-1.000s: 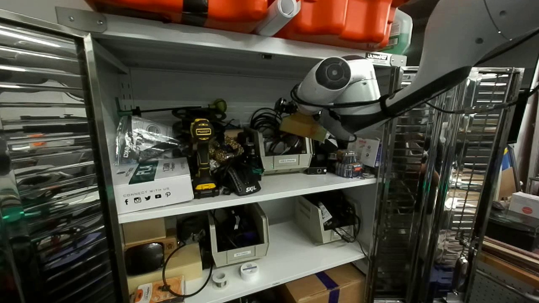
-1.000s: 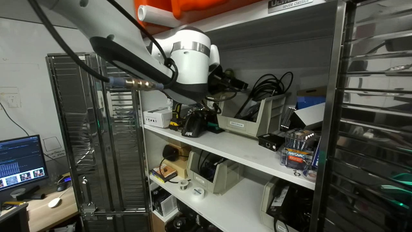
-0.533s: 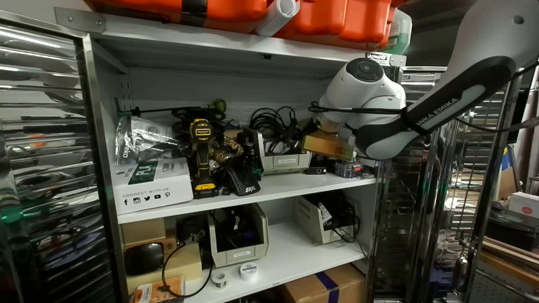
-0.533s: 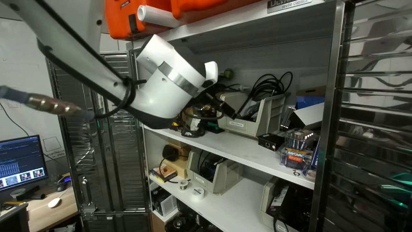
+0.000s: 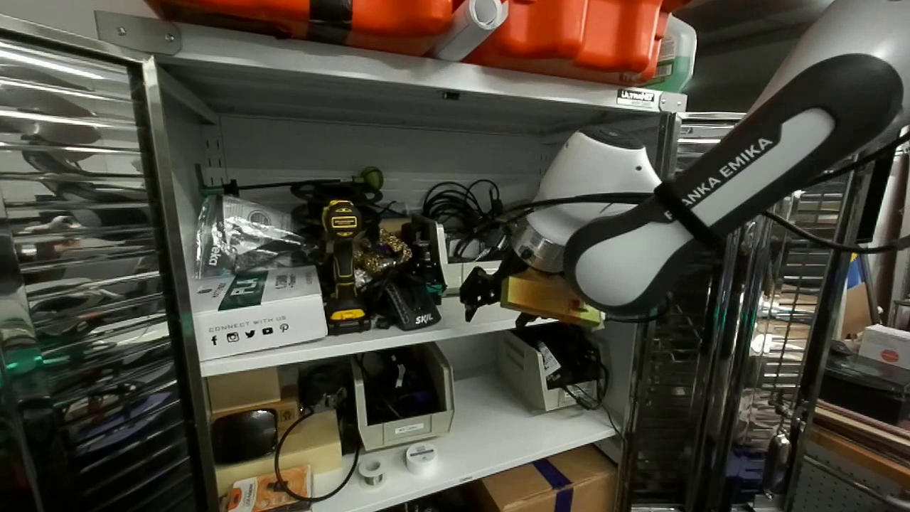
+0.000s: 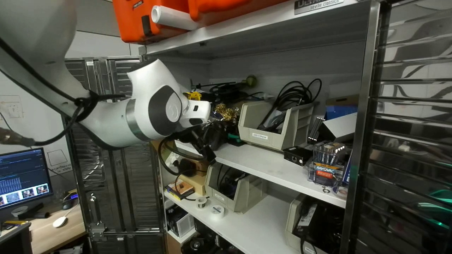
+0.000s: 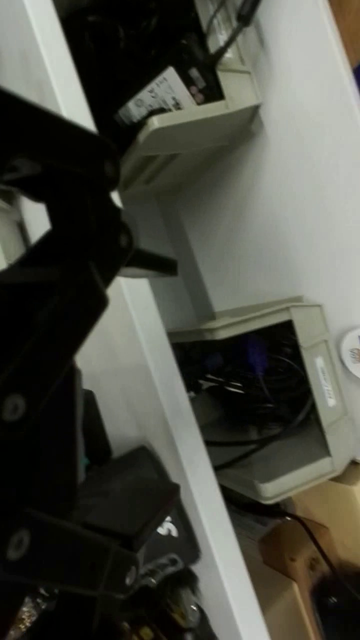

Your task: Put the grey cable inside the box on the first shelf

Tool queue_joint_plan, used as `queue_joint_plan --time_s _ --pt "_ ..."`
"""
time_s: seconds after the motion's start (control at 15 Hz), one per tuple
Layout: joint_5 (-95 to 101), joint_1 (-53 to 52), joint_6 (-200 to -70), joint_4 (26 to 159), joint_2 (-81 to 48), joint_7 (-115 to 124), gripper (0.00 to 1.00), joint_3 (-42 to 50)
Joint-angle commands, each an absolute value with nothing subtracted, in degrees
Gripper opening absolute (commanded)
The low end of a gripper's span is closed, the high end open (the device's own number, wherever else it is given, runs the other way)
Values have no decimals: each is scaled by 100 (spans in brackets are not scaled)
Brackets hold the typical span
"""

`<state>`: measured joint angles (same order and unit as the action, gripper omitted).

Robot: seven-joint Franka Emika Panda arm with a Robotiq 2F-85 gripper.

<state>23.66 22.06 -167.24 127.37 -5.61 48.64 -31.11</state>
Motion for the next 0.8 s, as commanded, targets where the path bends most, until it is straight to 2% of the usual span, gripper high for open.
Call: queue_joint_plan --time_s 0.0,0.13,0.27,0.33,0.47,0.73 --pt "745 3363 -15574 12149 -917 3339 100 -4676" --pt "-270 3966 -14547 11831 -892 2489 100 -5289" --pt "-1319 4395 -13511 11623 -661 1705 100 -5525" --pt "-1058 2900 -14117 11884 -565 2065 100 -4120" --pt "-1430 3191 -13617 11690 -526 1677 100 -4258" --pt "-1490 3247 -13566 11666 -545 1619 100 -4296"
